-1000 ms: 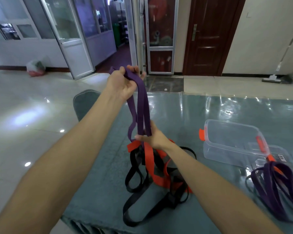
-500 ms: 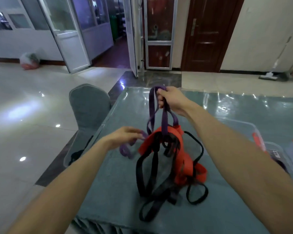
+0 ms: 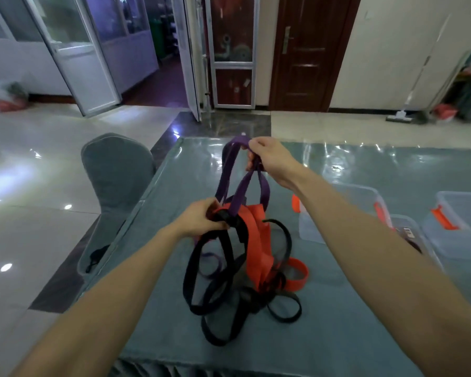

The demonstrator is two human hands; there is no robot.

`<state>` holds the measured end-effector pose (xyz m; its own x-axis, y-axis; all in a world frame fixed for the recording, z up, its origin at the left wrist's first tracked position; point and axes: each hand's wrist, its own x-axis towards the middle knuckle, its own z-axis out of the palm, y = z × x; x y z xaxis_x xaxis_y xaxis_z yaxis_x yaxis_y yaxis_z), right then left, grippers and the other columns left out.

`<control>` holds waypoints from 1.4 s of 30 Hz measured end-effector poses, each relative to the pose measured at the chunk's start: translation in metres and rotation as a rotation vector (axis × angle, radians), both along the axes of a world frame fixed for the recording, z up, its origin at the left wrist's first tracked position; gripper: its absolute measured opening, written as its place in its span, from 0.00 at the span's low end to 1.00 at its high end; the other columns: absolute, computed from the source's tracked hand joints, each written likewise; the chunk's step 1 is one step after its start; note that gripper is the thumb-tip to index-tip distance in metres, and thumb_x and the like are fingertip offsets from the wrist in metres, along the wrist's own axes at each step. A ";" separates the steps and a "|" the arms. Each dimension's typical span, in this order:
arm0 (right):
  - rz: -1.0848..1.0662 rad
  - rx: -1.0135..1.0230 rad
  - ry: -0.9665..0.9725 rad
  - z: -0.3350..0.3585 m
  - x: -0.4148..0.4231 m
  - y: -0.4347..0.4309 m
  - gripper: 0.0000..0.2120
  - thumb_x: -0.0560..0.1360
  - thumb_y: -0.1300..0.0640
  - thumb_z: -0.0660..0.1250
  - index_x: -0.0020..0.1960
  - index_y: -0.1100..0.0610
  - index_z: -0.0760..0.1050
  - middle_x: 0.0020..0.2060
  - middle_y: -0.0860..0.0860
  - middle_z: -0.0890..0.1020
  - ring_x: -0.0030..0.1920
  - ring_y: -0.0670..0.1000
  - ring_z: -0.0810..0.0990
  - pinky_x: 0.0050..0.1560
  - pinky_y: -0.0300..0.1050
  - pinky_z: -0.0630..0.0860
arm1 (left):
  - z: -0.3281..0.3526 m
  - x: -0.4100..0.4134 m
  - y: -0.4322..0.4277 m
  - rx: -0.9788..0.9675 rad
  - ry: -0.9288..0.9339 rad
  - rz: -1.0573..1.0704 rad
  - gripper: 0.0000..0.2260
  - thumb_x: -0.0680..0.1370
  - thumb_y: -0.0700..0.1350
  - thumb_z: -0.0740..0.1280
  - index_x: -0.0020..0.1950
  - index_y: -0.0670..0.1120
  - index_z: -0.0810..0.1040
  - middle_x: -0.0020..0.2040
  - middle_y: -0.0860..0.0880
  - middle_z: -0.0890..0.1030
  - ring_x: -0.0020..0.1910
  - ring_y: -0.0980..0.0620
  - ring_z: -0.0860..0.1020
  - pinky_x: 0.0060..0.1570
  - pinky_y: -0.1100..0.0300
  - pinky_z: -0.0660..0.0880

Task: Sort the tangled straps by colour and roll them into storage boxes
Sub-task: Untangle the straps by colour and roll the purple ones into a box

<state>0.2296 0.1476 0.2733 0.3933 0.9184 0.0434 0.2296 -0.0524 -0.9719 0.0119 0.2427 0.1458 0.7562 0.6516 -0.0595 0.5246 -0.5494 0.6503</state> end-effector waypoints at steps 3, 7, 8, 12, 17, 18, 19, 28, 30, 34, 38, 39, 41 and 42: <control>0.014 0.002 -0.103 0.006 0.014 0.000 0.14 0.89 0.59 0.60 0.49 0.62 0.79 0.34 0.55 0.80 0.36 0.53 0.81 0.49 0.53 0.79 | 0.029 -0.013 0.023 0.098 -0.169 0.100 0.16 0.74 0.38 0.82 0.42 0.40 0.74 0.40 0.44 0.81 0.40 0.49 0.77 0.44 0.51 0.75; 0.011 0.224 0.068 0.026 0.017 0.008 0.10 0.88 0.57 0.63 0.53 0.62 0.78 0.39 0.57 0.86 0.41 0.54 0.87 0.52 0.52 0.84 | 0.073 -0.017 0.044 0.265 -0.492 0.385 0.09 0.76 0.33 0.72 0.45 0.44 0.75 0.44 0.47 0.84 0.46 0.47 0.83 0.50 0.52 0.79; -0.010 0.188 0.063 0.016 0.013 0.008 0.09 0.88 0.57 0.64 0.55 0.63 0.77 0.41 0.59 0.87 0.42 0.56 0.89 0.54 0.55 0.85 | 0.080 -0.018 0.045 0.291 -0.489 0.402 0.09 0.77 0.33 0.70 0.50 0.46 0.77 0.47 0.49 0.84 0.49 0.49 0.83 0.51 0.55 0.80; -0.088 0.019 0.194 -0.011 0.017 0.008 0.11 0.88 0.57 0.64 0.56 0.67 0.76 0.44 0.61 0.87 0.47 0.64 0.88 0.50 0.62 0.87 | 0.091 -0.030 0.058 0.312 -0.509 0.387 0.17 0.78 0.27 0.67 0.53 0.46 0.88 0.54 0.42 0.81 0.50 0.63 0.82 0.52 0.64 0.83; -0.164 -0.022 0.246 -0.032 0.022 0.009 0.12 0.88 0.56 0.65 0.54 0.65 0.77 0.44 0.61 0.88 0.32 0.58 0.85 0.38 0.56 0.87 | 0.080 -0.044 0.059 0.426 -0.405 0.464 0.14 0.76 0.29 0.71 0.53 0.46 0.88 0.53 0.43 0.80 0.49 0.61 0.78 0.58 0.61 0.78; -0.141 -0.097 0.266 -0.049 0.018 0.004 0.14 0.88 0.56 0.65 0.58 0.69 0.77 0.43 0.62 0.88 0.31 0.59 0.85 0.39 0.57 0.88 | 0.072 -0.050 0.060 0.392 -0.270 0.424 0.14 0.76 0.30 0.72 0.55 0.46 0.88 0.55 0.41 0.79 0.52 0.53 0.79 0.60 0.55 0.78; -0.139 -0.135 0.321 -0.064 0.016 -0.002 0.16 0.88 0.57 0.65 0.60 0.72 0.77 0.42 0.62 0.87 0.32 0.60 0.86 0.40 0.56 0.88 | 0.060 -0.056 0.060 0.335 -0.091 0.367 0.16 0.75 0.31 0.73 0.59 0.45 0.87 0.58 0.39 0.79 0.57 0.46 0.79 0.62 0.52 0.77; -0.124 -0.156 0.526 -0.135 -0.010 -0.014 0.04 0.88 0.65 0.60 0.59 0.66 0.71 0.49 0.65 0.81 0.45 0.61 0.85 0.54 0.58 0.84 | -0.086 -0.032 -0.047 -0.177 0.222 0.421 0.41 0.72 0.64 0.81 0.75 0.42 0.73 0.71 0.41 0.77 0.71 0.40 0.78 0.71 0.45 0.75; -0.132 -0.180 0.546 -0.152 -0.005 -0.028 0.04 0.87 0.67 0.60 0.56 0.64 0.73 0.47 0.62 0.83 0.45 0.58 0.85 0.53 0.57 0.84 | -0.106 -0.020 -0.059 -0.187 0.227 0.436 0.52 0.71 0.64 0.81 0.85 0.42 0.60 0.81 0.40 0.68 0.80 0.40 0.69 0.78 0.44 0.68; -0.259 -0.235 0.594 -0.199 0.001 -0.060 0.03 0.87 0.69 0.60 0.57 0.64 0.72 0.48 0.63 0.82 0.47 0.60 0.84 0.51 0.59 0.86 | -0.120 0.000 -0.057 -0.210 0.268 0.429 0.39 0.73 0.61 0.81 0.76 0.42 0.74 0.72 0.42 0.81 0.71 0.40 0.79 0.71 0.44 0.75; -0.395 -0.237 0.730 -0.223 0.015 -0.075 0.06 0.86 0.67 0.63 0.50 0.63 0.72 0.40 0.61 0.80 0.41 0.58 0.84 0.40 0.49 0.87 | -0.108 -0.003 -0.046 -0.332 0.055 0.292 0.14 0.79 0.47 0.78 0.60 0.40 0.85 0.56 0.41 0.88 0.55 0.45 0.85 0.62 0.46 0.80; -0.398 -0.225 0.753 -0.221 0.020 -0.072 0.05 0.86 0.67 0.63 0.51 0.64 0.73 0.40 0.61 0.81 0.40 0.57 0.85 0.40 0.48 0.87 | -0.098 -0.006 -0.037 -0.354 -0.013 0.272 0.10 0.80 0.44 0.77 0.59 0.40 0.85 0.55 0.41 0.88 0.55 0.45 0.84 0.62 0.47 0.80; -0.404 -0.189 0.788 -0.210 0.030 -0.059 0.07 0.87 0.68 0.61 0.51 0.65 0.75 0.40 0.61 0.82 0.35 0.54 0.87 0.36 0.46 0.87 | -0.069 -0.014 -0.014 -0.348 -0.144 0.259 0.08 0.80 0.37 0.76 0.58 0.42 0.84 0.54 0.40 0.86 0.55 0.46 0.83 0.61 0.48 0.80; -0.410 -0.157 0.806 -0.203 0.035 -0.051 0.08 0.86 0.69 0.61 0.50 0.66 0.75 0.40 0.62 0.81 0.33 0.53 0.87 0.34 0.45 0.86 | -0.052 -0.017 -0.001 -0.314 -0.191 0.254 0.09 0.79 0.35 0.75 0.58 0.43 0.83 0.53 0.39 0.86 0.54 0.47 0.83 0.61 0.48 0.79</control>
<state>0.2644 0.0966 0.0705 0.5469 0.6722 -0.4990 -0.5804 -0.1251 -0.8046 -0.0049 0.2414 0.0939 0.5908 0.7909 -0.1592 0.4719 -0.1787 0.8634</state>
